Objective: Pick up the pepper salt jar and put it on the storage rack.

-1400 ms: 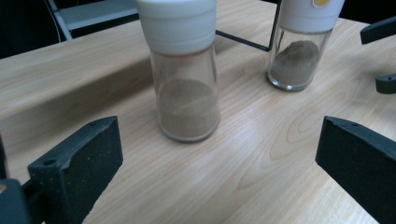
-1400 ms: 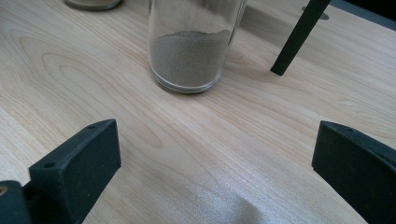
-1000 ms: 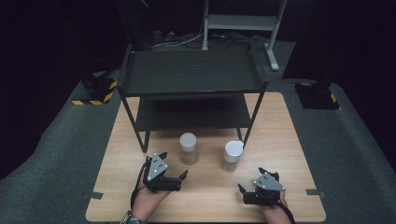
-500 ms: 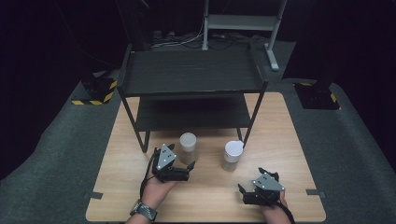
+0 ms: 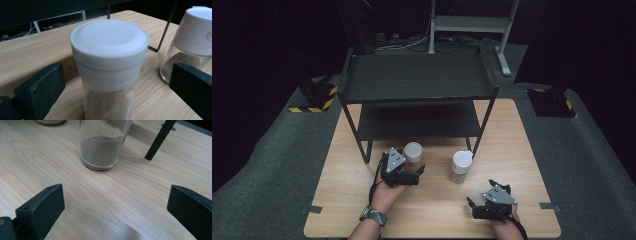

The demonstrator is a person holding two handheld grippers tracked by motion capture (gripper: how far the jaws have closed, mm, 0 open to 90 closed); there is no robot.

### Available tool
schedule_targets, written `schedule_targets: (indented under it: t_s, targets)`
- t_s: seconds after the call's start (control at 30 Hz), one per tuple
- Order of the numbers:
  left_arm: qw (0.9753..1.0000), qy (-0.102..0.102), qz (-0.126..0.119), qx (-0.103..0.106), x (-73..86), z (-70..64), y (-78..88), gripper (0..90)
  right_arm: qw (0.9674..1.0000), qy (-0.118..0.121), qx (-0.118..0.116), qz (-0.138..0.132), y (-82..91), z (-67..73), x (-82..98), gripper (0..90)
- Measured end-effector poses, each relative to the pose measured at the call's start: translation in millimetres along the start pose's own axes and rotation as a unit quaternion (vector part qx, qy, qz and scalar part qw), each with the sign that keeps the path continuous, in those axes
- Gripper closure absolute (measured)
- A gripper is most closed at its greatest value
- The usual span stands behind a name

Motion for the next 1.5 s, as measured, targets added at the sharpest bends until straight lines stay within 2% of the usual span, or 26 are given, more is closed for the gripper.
schedule_targets:
  t_s: [0.07, 0.23, 0.37, 0.47, 0.6, 0.63, 0.73, 0.83, 1.27, 1.5]
  targets:
    - [1.0000, -0.002, 0.000, -0.002, -1.8, 0.9, -4.1, 0.6, 1.0000, 0.000, 0.000, 0.000, 0.1, 0.0, 0.2, 0.1]
    - [1.0000, 0.008, -0.005, 0.000, -2.2, 3.0, -8.4, 1.0, 1.0000, -0.001, 0.000, -0.001, 0.2, 0.4, 0.5, 0.0]
    - [0.9999, 0.013, -0.009, 0.001, -1.4, 4.7, -10.1, 6.8, 1.0000, -0.002, 0.001, -0.002, 0.3, 0.3, 0.8, 0.1]
    - [0.9995, 0.030, -0.012, 0.001, 1.3, 7.9, -11.6, 10.7, 1.0000, -0.002, 0.001, -0.003, 0.3, 0.4, 1.0, 0.1]
    - [0.9992, 0.036, -0.016, 0.004, 3.8, 10.4, -12.9, 15.8, 1.0000, -0.001, 0.001, -0.003, 0.4, 0.5, 1.2, 0.1]
    - [0.9992, 0.032, -0.020, 0.015, 5.5, 13.7, -14.0, 20.0, 1.0000, -0.001, 0.001, -0.003, 0.4, 0.5, 1.3, 0.1]
    - [0.9989, 0.030, -0.024, 0.025, 7.1, 15.5, -15.1, 25.5, 1.0000, -0.001, 0.001, -0.003, 0.4, 0.6, 1.2, 0.0]
    - [0.9990, 0.022, -0.029, 0.025, 8.2, 13.6, -15.2, 32.8, 1.0000, -0.001, 0.002, -0.003, 0.4, 0.8, 1.3, 0.1]
    - [0.9996, 0.010, -0.025, 0.011, 7.0, 8.7, -10.4, 34.3, 1.0000, 0.001, 0.002, -0.005, 0.7, 0.4, 1.9, 0.1]
    - [0.9993, 0.009, -0.034, 0.016, 10.5, 8.8, 1.1, 34.3, 1.0000, 0.000, 0.001, -0.002, 0.7, -0.1, 1.4, 0.1]
Point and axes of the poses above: each handheld gripper's, and its own axes: y roughly backward along the jaws, x roughly out of its underside, z roughly to its left, the point moved 2 cm from there along -y, roughly forward along the jaws, and after that the axes turned 14 degrees about z, right-handed, at the moved point
